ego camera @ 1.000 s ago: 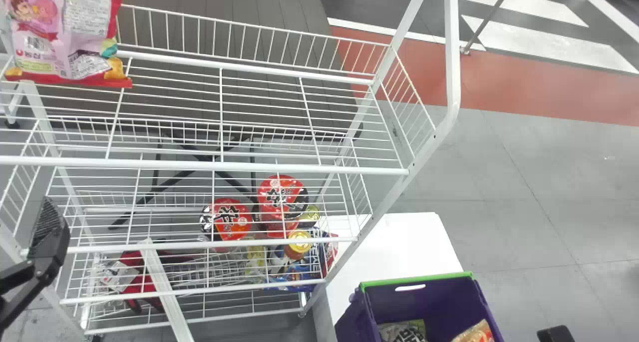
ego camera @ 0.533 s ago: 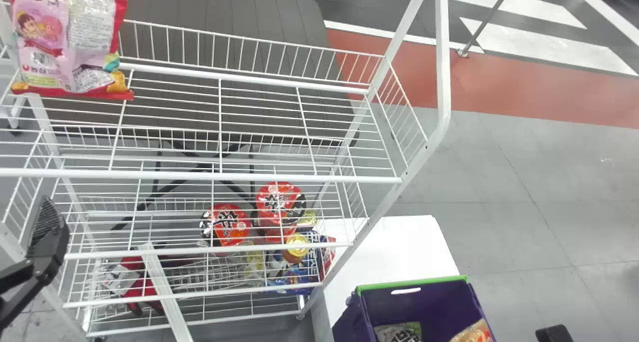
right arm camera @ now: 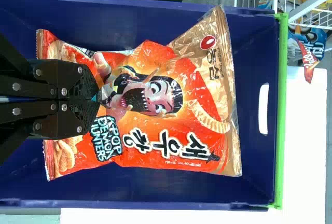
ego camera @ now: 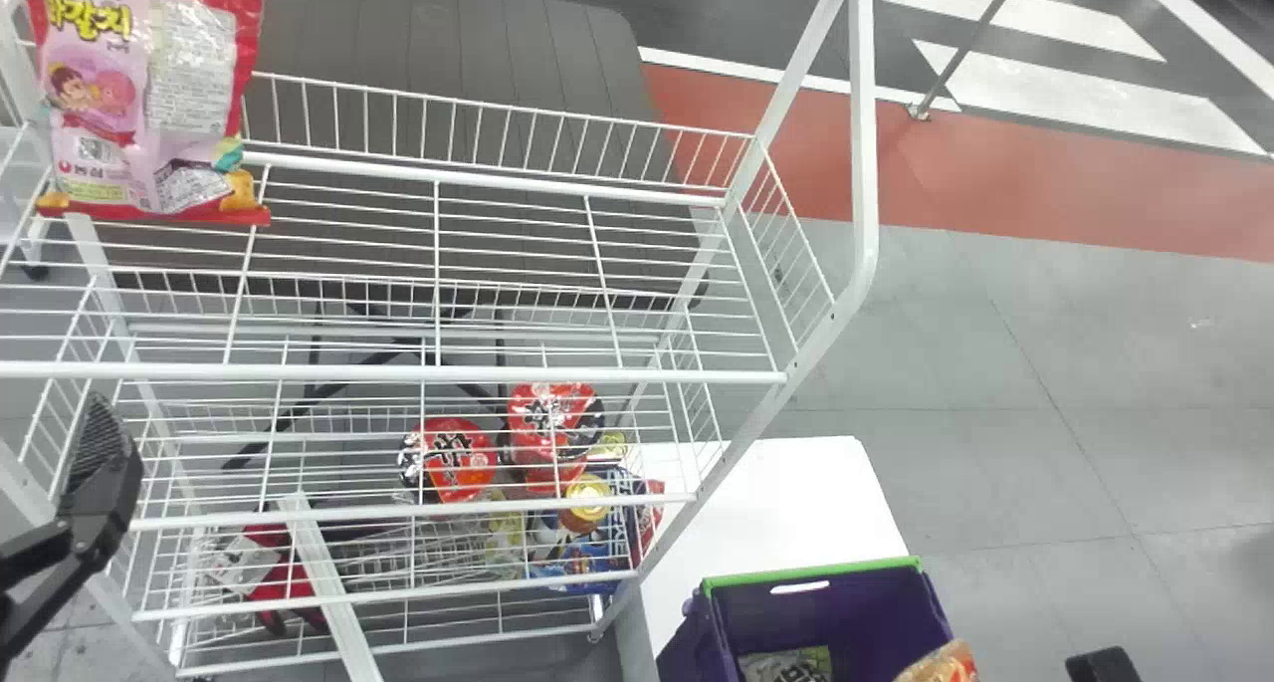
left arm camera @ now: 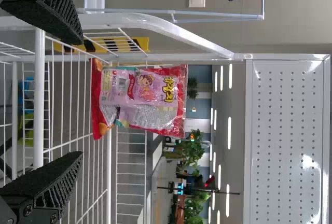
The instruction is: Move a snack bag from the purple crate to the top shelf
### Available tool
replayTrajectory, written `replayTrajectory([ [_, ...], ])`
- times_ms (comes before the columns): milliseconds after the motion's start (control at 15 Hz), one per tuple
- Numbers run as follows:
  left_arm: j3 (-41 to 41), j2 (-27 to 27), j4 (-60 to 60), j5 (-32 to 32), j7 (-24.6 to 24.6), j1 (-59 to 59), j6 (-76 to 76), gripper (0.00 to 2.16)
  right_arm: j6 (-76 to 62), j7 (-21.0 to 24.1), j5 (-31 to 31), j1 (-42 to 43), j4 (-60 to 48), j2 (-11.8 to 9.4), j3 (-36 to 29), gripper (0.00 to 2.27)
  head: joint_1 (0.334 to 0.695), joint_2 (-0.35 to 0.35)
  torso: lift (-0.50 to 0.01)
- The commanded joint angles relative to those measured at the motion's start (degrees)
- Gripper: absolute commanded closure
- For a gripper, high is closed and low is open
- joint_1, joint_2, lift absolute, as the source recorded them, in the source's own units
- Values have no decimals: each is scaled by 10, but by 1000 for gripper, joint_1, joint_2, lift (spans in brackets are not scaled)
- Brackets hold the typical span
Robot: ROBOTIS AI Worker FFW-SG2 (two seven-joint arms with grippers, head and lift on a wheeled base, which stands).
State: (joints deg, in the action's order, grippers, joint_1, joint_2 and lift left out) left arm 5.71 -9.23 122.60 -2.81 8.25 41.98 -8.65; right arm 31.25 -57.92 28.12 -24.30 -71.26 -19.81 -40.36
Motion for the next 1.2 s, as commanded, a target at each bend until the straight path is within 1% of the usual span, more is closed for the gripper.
replayTrajectory([
  [0, 0, 0, 2, 0, 0, 1, 0, 39, 0, 0, 0, 0, 1, 0, 0, 1592, 695, -350, -30],
  [667, 2, 0, 5, 1, 0, 6, 0, 39, -2, 0, 0, 0, 1, 0, 1, 1592, 695, -350, 8],
  [1000, 3, 0, 7, 4, 0, 6, 0, 39, 9, -3, -4, 0, 0, 1, 0, 1592, 695, -350, 10],
  [1067, 3, 0, 6, 3, 0, 6, 0, 39, 30, -6, -10, 0, -8, 2, -2, 1592, 695, -350, 0],
  [1133, 3, 0, 5, 3, 0, 6, 2, 39, 32, -11, -12, -1, -26, 11, -10, 1592, 695, -350, 0],
])
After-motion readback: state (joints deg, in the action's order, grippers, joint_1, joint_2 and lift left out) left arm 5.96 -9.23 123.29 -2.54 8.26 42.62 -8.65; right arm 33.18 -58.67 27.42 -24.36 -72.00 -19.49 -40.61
